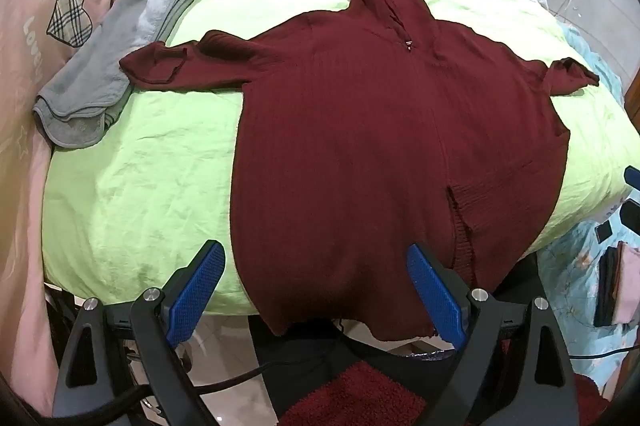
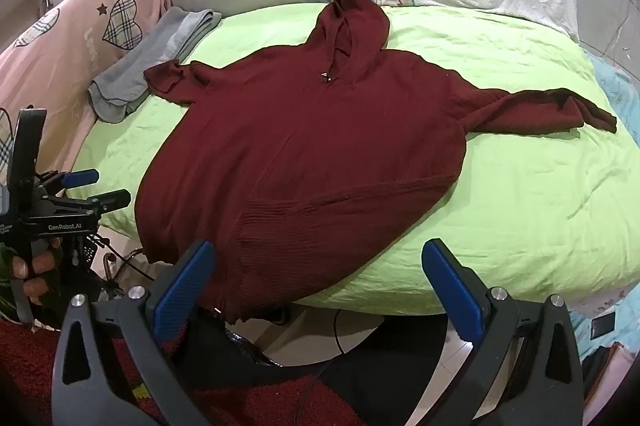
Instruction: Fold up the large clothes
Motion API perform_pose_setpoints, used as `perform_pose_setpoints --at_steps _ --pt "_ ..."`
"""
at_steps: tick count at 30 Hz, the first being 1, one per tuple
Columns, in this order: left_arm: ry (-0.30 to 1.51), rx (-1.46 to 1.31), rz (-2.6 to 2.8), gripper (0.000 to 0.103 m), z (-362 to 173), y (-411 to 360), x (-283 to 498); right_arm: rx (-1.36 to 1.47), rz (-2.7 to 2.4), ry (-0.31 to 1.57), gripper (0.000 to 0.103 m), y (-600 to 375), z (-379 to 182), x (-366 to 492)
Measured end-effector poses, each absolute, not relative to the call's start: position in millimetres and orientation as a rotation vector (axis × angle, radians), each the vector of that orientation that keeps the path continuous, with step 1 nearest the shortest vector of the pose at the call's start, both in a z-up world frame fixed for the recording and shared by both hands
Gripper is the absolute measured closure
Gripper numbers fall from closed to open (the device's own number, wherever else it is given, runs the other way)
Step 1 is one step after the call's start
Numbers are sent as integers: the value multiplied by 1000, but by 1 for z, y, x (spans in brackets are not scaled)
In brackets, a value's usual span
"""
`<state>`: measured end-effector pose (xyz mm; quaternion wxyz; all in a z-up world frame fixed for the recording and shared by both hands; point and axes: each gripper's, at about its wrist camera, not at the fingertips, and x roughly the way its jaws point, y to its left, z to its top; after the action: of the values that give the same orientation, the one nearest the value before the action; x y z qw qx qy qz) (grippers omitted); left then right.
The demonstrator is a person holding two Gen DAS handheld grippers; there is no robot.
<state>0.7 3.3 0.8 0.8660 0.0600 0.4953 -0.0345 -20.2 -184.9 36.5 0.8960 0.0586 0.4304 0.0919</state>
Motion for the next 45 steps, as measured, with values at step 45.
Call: perform_pose_setpoints --at_steps 45 --pt "998 72 -161 10 15 -9 -6 123 191 882 0 -181 32 -17"
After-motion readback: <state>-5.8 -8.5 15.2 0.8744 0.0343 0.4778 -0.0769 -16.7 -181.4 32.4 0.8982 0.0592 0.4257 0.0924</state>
